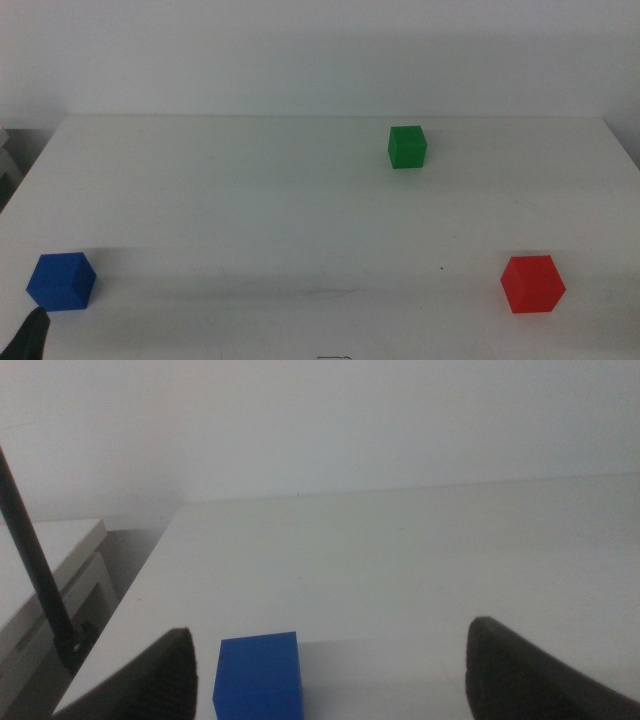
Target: Stack red cubes first, then green, then blue cubes in a specific spot.
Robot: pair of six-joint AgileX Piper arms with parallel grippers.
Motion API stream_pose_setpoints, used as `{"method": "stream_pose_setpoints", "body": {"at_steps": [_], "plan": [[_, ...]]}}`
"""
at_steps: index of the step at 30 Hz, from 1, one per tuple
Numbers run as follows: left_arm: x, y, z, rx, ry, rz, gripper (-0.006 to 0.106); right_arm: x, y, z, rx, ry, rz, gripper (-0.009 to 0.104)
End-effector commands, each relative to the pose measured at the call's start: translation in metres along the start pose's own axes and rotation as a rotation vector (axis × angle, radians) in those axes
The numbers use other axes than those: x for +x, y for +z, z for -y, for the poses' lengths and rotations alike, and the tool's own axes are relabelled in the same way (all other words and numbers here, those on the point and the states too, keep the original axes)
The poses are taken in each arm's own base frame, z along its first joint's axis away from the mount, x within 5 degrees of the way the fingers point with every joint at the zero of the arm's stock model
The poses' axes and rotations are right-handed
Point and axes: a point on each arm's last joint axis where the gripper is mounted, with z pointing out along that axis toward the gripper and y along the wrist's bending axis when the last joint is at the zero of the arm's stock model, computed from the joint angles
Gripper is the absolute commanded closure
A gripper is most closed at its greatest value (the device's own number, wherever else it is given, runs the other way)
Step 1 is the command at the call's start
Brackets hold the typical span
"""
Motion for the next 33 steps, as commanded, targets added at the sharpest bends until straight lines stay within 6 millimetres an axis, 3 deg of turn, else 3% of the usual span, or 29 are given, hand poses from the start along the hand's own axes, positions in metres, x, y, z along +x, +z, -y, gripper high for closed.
{"method": "stream_pose_setpoints", "body": {"at_steps": [1,5,9,19,23,33], "plan": [[-0.009,-0.002,0.0,0.001,-0.01,0.093,0.011,-0.015,0.0,0.003,0.023,0.011,0.084,0.006],[-0.009,-0.002,0.0,0.001,-0.01,0.093,0.011,-0.03,0.01,0.004,0.013,0.073,0.003,0.006],[-0.009,-0.002,0.0,0.001,-0.01,0.093,0.011,-0.07,0.031,0.007,-0.013,0.097,-0.122,0.006],[-0.009,-0.002,0.0,0.001,-0.01,0.093,0.011,-0.161,0.095,0.004,-0.211,0.143,-0.766,0.006],[-0.009,-0.002,0.0,0.001,-0.01,0.093,0.011,-0.176,0.115,0.005,-0.236,0.141,-0.847,0.006],[-0.009,-0.002,0.0,0.001,-0.01,0.093,0.011,-0.161,0.143,0.004,-0.237,0.154,-0.921,0.006]]}}
